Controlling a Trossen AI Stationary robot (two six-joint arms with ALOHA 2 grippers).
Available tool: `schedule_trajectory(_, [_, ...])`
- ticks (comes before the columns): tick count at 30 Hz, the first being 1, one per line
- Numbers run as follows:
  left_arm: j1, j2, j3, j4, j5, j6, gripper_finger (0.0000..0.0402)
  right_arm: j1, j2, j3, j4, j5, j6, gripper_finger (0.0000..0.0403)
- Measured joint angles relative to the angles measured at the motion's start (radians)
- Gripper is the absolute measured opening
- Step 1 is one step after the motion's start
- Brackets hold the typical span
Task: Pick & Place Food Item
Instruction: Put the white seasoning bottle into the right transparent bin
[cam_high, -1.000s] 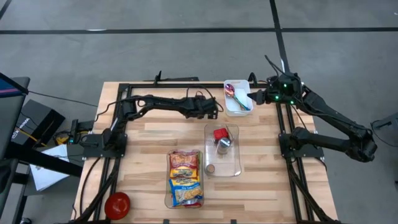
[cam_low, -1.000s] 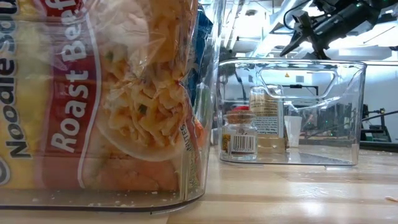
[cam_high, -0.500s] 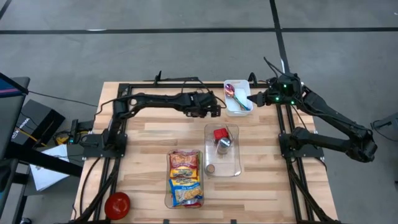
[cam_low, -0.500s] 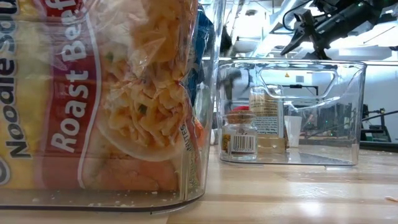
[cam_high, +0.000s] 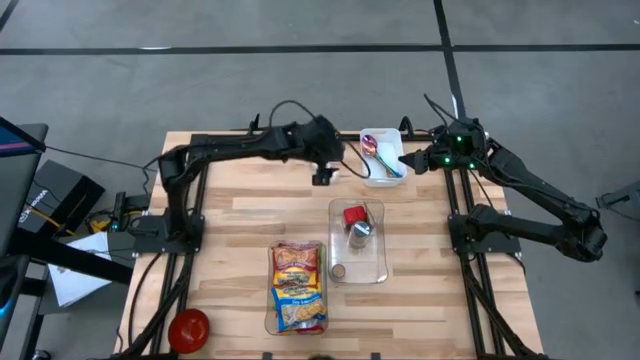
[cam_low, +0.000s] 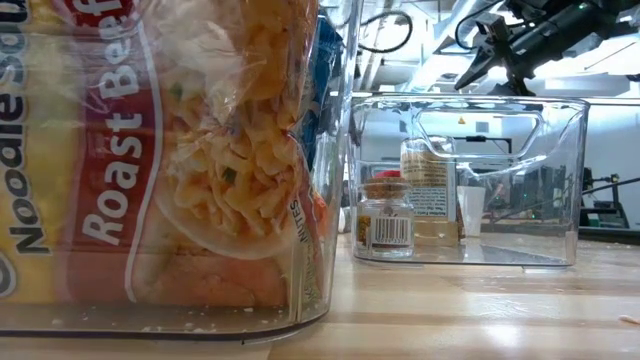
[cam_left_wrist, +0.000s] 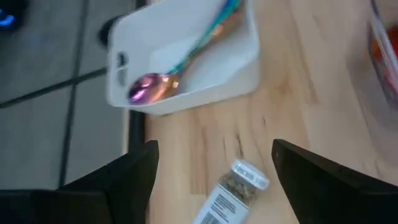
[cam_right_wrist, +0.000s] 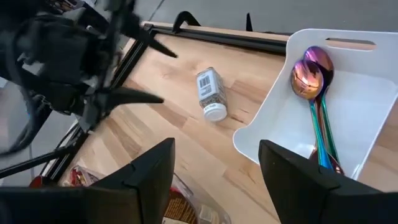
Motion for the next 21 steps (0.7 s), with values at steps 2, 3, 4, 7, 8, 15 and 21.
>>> schedule_trajectory(2, [0.052, 0.019, -0.002, 0.006, 0.094, 0.064, 0.0306, 0.0, 0.0, 0.0, -0.006, -0.005, 0.0, 0.0226])
schedule_trajectory(3, [0.08, 0.029, -0.002, 0.024, 0.138, 0.069, 0.0306, 0.0, 0.0, 0.0, -0.016, -0.009, -0.001, 0.0226])
schedule_trajectory(4, [0.109, 0.035, -0.002, 0.007, 0.182, 0.071, 0.0306, 0.0, 0.0, 0.0, -0.028, -0.014, -0.003, 0.0226])
schedule_trajectory(7, [0.174, 0.059, -0.002, -0.011, 0.293, 0.089, 0.0306, 0.005, -0.008, 0.0, -0.069, -0.022, -0.011, 0.0226])
schedule_trajectory(8, [0.182, 0.068, -0.002, -0.029, 0.311, 0.112, 0.0306, 0.007, -0.013, 0.0, -0.082, -0.022, -0.015, 0.0226])
schedule_trajectory(15, [0.164, 0.112, -0.002, -0.123, 0.347, 0.265, 0.0306, 0.006, -0.024, 0.0, -0.141, -0.02, -0.024, 0.0226])
schedule_trajectory(21, [0.145, 0.167, -0.002, -0.065, 0.251, 0.312, 0.0306, 0.005, -0.025, 0.0, -0.142, -0.003, -0.038, 0.0226])
